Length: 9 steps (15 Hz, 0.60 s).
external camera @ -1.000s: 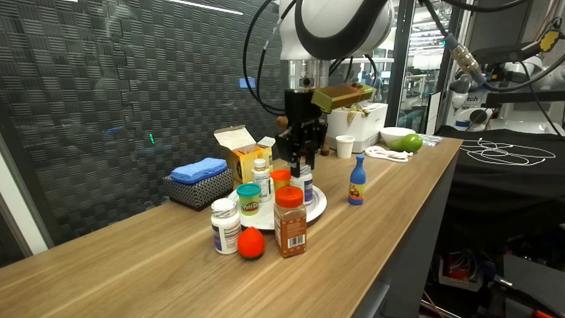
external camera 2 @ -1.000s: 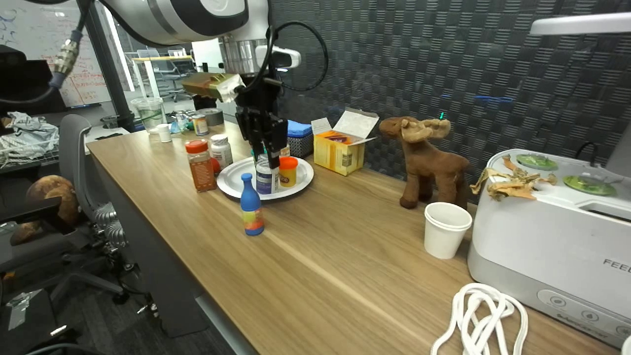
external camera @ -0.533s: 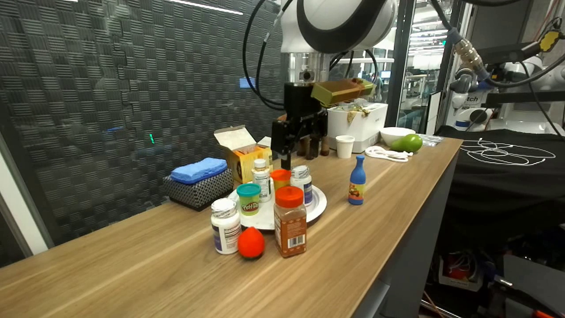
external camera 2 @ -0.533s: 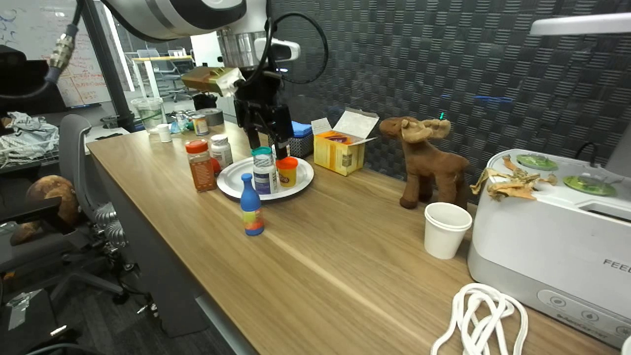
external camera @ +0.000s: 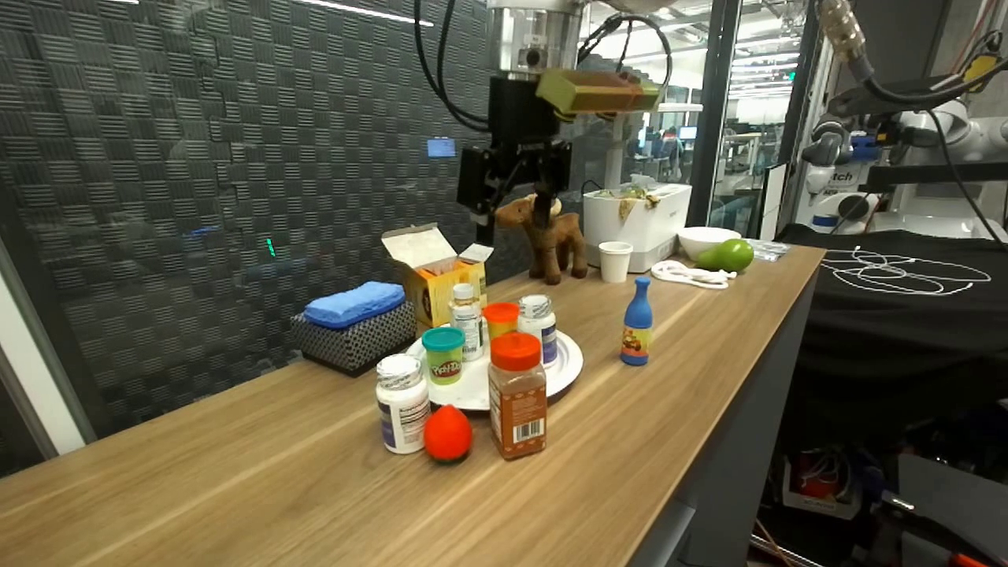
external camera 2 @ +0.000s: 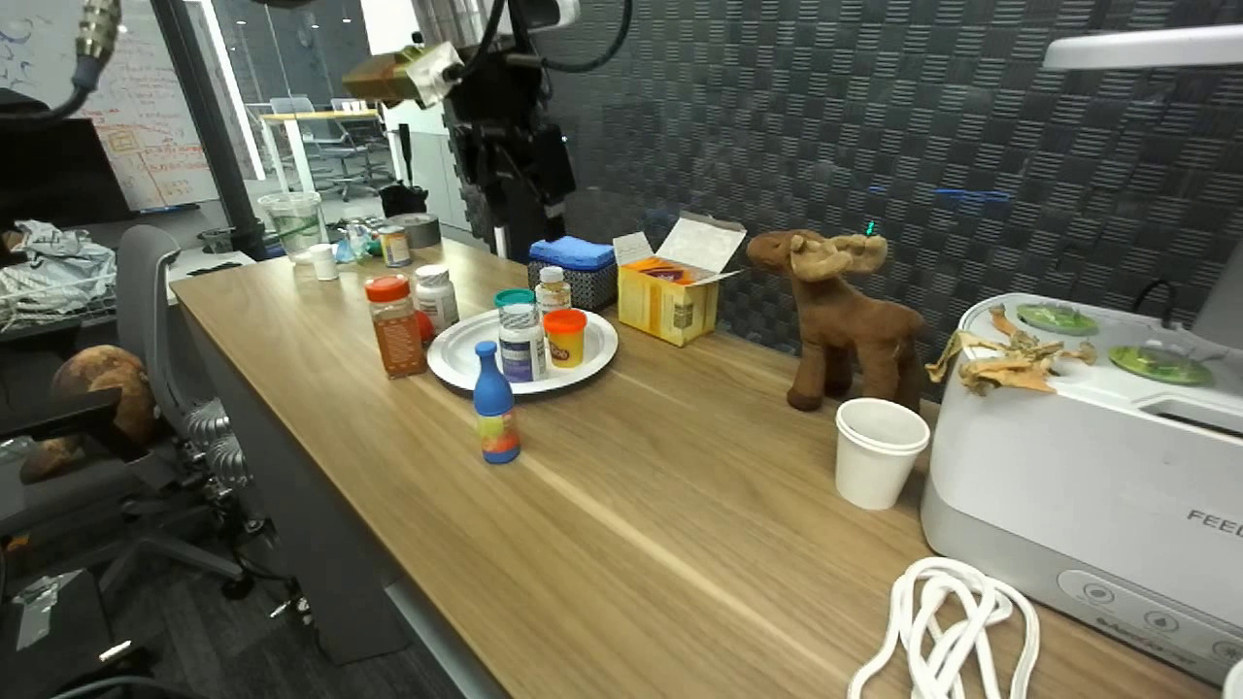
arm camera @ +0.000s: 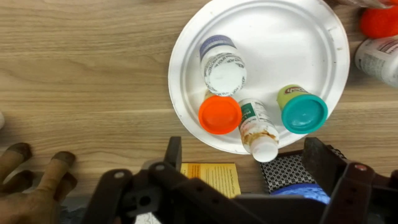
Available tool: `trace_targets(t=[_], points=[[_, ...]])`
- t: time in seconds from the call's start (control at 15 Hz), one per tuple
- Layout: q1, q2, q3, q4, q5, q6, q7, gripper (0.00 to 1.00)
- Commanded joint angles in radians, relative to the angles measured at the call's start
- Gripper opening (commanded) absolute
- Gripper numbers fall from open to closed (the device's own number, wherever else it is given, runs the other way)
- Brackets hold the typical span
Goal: Pick up all the objects surrounding the white plate and arrange them on the plate
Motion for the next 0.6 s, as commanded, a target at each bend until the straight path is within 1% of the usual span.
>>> trace_targets(t=[0.0, 0.27, 0.4, 0.53], points=[[0.033, 0.029, 0.035, 0.138, -0.020, -0.151, 0.051, 1.00], [0.075, 0.118, 0.084, 0.256, 0.021, -0.299, 0.033, 1.00], [0.090, 0.165, 0.099, 0.296, 0.047, -0.351, 0.006, 1.00], [0.106, 0.205, 0.111, 0.313, 0.067, -0.375, -0.009, 1.00]])
